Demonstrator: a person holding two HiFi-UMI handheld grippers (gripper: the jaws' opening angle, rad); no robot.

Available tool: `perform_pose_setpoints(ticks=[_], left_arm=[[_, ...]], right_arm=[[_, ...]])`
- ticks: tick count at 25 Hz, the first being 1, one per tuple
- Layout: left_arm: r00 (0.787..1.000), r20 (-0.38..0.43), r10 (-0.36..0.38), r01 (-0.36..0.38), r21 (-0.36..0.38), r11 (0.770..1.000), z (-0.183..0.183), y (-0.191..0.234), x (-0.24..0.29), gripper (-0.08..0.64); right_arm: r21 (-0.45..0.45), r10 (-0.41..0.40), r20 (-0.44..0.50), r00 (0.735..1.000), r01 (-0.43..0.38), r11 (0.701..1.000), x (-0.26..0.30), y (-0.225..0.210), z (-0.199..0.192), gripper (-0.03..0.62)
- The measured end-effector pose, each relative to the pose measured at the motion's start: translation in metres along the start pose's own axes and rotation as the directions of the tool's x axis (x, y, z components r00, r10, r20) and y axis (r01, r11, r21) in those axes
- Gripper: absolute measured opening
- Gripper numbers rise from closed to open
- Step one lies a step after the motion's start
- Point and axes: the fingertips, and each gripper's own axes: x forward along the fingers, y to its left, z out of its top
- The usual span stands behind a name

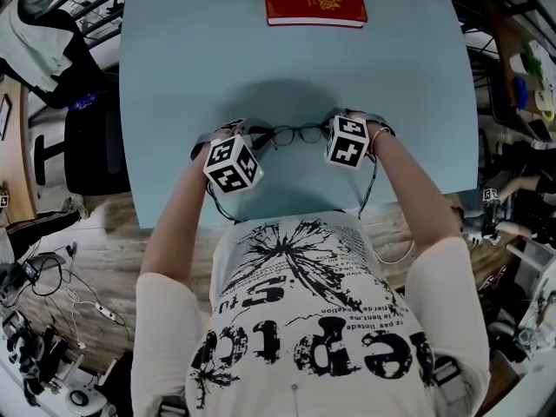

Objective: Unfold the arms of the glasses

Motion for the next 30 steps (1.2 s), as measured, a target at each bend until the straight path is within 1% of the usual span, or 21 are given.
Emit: perform_pose_setpoints(ticks=[2,4,5,7,9,11,14,16,18,20,21,22,26,30], left_arm=[[1.0,-0.001,0.001,-0.001,-0.003,1.0,-0.001,-0.001,-0.001,0.026],[1.0,-0.001,0.002,-0.002,-0.008,1.0,-0.002,0.0,-0.001,0.027],[1.0,0.003,0.002,-0.002,-0.016,1.0,-0.003,0.0,-0.002,0.026],[1.0,0.01,0.002,-0.002,-0.026,1.0,-0.003,0.001,-0.003,0.026],[1.0,0.017,0.0,0.0,-0.026,1.0,-0.003,0.001,-0.004,0.026],[1.0,0.024,-0.001,0.002,-0.027,1.0,-0.002,0.002,-0.005,0.026],[0.999,0.035,-0.007,0.009,-0.04,0.999,0.0,0.001,-0.007,0.026],[0.999,0.044,-0.011,0.013,-0.05,0.999,0.001,0.001,-0.007,0.026],[0.999,0.051,-0.011,0.014,-0.055,0.998,0.001,0.001,-0.007,0.026],[0.998,0.056,-0.011,0.014,-0.057,0.998,0.001,0.002,-0.007,0.026],[0.998,0.058,-0.012,0.015,-0.059,0.998,0.001,0.002,-0.008,0.026],[0.998,0.06,-0.012,0.016,-0.061,0.998,0.001,0.003,-0.008,0.026],[0.998,0.053,-0.017,0.021,-0.068,0.997,-0.004,0.004,-0.008,0.026],[0.999,0.031,-0.022,0.025,-0.08,0.997,-0.008,0.005,-0.006,0.026]], right_arm=[[0.009,-0.007,-0.01,1.0,0.007,1.0,0.0,0.0,0.0,0.046],[0.006,-0.006,-0.016,1.0,0.006,1.0,-0.001,0.001,0.004,0.147],[-0.002,-0.006,-0.009,1.0,0.006,1.0,-0.001,0.001,0.009,0.163],[-0.033,-0.013,0.02,1.0,0.014,0.999,-0.004,0.002,0.026,0.167],[-0.067,-0.011,0.057,0.998,0.015,0.998,-0.006,0.004,0.046,0.159],[-0.078,0.001,0.089,0.996,0.006,0.997,-0.005,0.006,0.066,0.141],[-0.085,0.006,0.1,0.995,0.003,0.996,-0.002,0.008,0.088,0.122],[-0.109,0.005,0.084,0.996,0.004,0.994,0.003,0.011,0.092,0.09],[-0.126,0.01,0.066,0.998,-0.002,0.992,0.009,0.013,0.094,0.074],[-0.124,0.013,0.061,0.998,-0.006,0.992,0.013,0.013,0.097,0.061],[-0.12,0.012,0.061,0.998,-0.005,0.993,0.014,0.013,0.099,0.04],[-0.117,0.01,0.061,0.998,-0.003,0.993,0.014,0.013,0.1,0.034],[-0.129,-0.002,0.068,0.998,0.01,0.992,0.012,0.012,0.1,0.031],[-0.118,0.023,0.11,0.994,-0.01,0.993,0.0,0.016,0.101,0.029]])
